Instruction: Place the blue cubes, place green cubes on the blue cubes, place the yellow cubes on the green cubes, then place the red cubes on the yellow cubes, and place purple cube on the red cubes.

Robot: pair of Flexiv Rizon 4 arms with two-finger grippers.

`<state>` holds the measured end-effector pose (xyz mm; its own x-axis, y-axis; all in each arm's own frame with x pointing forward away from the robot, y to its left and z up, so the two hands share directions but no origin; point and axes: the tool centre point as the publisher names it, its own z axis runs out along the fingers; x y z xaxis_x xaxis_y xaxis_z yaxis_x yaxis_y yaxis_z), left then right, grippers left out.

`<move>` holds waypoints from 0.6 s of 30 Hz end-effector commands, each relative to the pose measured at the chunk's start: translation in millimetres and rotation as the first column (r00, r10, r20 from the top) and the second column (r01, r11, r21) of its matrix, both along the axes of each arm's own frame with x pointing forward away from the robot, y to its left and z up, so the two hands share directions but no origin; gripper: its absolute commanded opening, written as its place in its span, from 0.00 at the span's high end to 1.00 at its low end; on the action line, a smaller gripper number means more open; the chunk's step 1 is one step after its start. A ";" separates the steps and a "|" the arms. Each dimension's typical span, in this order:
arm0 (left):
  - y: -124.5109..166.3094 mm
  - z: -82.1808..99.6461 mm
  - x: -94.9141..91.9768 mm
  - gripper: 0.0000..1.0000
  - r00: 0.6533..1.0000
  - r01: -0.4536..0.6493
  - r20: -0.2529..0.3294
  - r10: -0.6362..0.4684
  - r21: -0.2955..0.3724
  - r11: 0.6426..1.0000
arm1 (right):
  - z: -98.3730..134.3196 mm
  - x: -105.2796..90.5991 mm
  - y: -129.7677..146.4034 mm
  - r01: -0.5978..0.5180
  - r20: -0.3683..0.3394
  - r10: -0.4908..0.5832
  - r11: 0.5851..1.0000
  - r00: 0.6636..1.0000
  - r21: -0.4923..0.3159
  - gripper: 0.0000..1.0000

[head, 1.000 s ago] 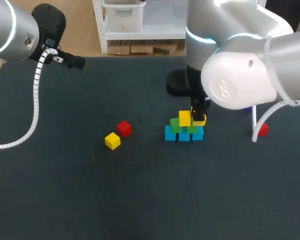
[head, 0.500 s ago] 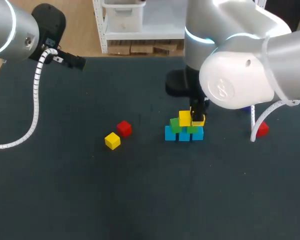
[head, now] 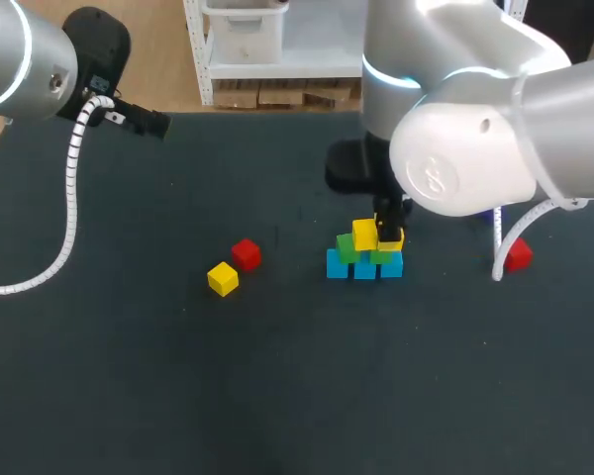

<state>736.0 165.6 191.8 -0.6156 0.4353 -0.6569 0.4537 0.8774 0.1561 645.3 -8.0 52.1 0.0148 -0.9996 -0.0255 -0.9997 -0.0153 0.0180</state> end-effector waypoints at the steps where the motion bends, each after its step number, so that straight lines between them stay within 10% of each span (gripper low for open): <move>1: 0.4 0.0 1.3 0.00 1.000 0.002 -0.001 -0.002 -0.001 1.000 | -1.5 1.4 0.0 -0.001 -0.005 0.001 1.000 1.000 0.001 0.69; 5: 0.4 0.0 1.3 0.00 1.000 0.002 -0.001 -0.002 -0.001 1.000 | -1.8 1.3 0.0 0.000 -0.008 0.000 1.000 1.000 0.000 0.51; 8: 0.4 0.0 1.3 0.00 1.000 0.002 -0.001 -0.002 -0.001 1.000 | -2.0 1.3 -0.2 0.002 -0.008 -0.002 1.000 1.000 0.001 0.00; 18: 0.4 0.0 1.3 0.00 1.000 0.002 -0.001 -0.002 -0.001 1.000 | 2.5 2.0 -7.7 0.026 0.012 -0.025 1.000 1.000 -0.012 0.00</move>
